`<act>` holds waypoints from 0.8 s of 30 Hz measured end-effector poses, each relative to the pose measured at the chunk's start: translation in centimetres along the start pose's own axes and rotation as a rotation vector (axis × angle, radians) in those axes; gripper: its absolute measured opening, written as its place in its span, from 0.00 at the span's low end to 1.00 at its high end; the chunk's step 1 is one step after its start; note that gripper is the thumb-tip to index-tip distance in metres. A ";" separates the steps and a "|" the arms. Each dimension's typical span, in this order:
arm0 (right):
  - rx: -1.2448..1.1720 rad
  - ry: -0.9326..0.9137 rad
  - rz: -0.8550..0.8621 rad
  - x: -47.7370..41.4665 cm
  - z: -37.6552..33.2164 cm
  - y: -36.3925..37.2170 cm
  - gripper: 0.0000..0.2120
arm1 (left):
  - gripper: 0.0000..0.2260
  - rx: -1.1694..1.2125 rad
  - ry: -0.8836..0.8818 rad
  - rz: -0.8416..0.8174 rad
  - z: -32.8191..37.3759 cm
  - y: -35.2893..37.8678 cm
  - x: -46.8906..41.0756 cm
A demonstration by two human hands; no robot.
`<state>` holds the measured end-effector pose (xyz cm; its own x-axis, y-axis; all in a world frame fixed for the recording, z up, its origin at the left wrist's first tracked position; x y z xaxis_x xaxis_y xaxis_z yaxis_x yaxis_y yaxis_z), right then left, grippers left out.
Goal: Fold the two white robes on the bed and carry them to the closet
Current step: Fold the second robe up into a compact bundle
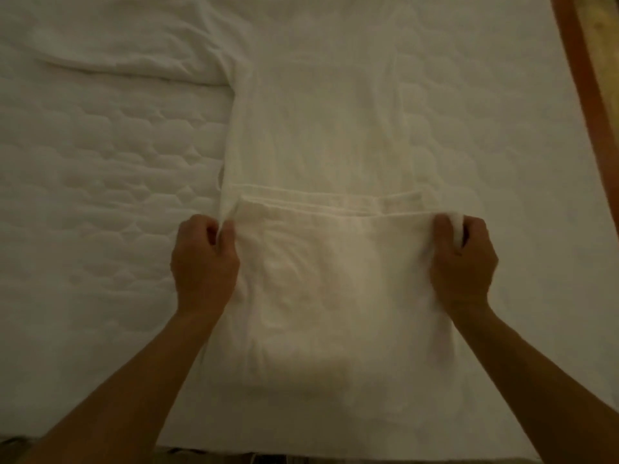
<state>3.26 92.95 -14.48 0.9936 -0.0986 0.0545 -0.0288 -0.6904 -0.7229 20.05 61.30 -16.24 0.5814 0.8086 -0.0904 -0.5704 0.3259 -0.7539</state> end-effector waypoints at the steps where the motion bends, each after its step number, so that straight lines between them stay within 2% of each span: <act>1: 0.000 -0.024 -0.002 -0.2 0.0 -0.1 0.10 | 0.12 0.026 -0.050 0.031 -0.5 0.0 -0.1; 3: 0.043 -0.015 -0.056 -1.0 0.4 0.4 0.11 | 0.11 0.054 -0.180 0.052 -1.3 0.4 -0.5; 5: 0.122 0.052 -0.156 -2.1 0.9 1.2 0.17 | 0.10 0.030 -0.280 0.065 -0.8 0.8 -0.8; 7: 0.255 0.062 -0.174 -2.0 0.2 1.8 0.27 | 0.17 -0.068 -0.237 0.122 1.5 0.9 -0.3; 9: 0.299 -0.167 -0.112 0.0 -3.0 2.6 0.29 | 0.23 -0.116 0.093 0.092 5.5 1.6 1.0; 10: 0.350 -0.359 -0.147 1.6 -4.9 3.7 0.30 | 0.25 -0.181 0.300 -0.023 6.9 2.8 1.9; 12: 0.528 -0.654 -0.368 4.3 -5.7 6.1 0.31 | 0.28 -0.363 0.580 -0.312 6.6 5.2 3.0; 13: 0.615 -0.691 -0.453 4.3 -4.5 6.9 0.32 | 0.29 -0.436 0.615 -0.409 5.0 6.0 2.7; 15: 0.693 -0.538 -0.495 2.3 -1.2 6.7 0.34 | 0.31 -0.477 0.565 -0.484 1.7 6.3 1.7; 17: 0.697 -0.359 -0.462 0.1 1.3 5.6 0.36 | 0.31 -0.479 0.526 -0.468 0.6 6.2 1.1; 21: 0.706 -0.330 -0.496 0.1 0.7 5.3 0.36 | 0.31 -0.473 0.537 -0.423 1.9 6.0 1.3; 24: 0.667 -0.309 -0.468 -0.4 -1.9 6.5 0.37 | 0.29 -0.450 0.433 -0.346 1.3 4.7 -2.8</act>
<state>2.47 87.12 -17.94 0.8753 0.3562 0.3271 0.3632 -0.0378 -0.9309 15.02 61.23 -18.66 0.9170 0.3983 0.0224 -0.0714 0.2192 -0.9731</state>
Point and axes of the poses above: each hand's wrist, its own x-axis away from the middle knuckle, its own y-axis out of the palm, z = x × y, the point moved 3 cm from there along -x, towards the middle knuckle, and after that the axes turned 4 degrees about x, right-handed, at the moved point
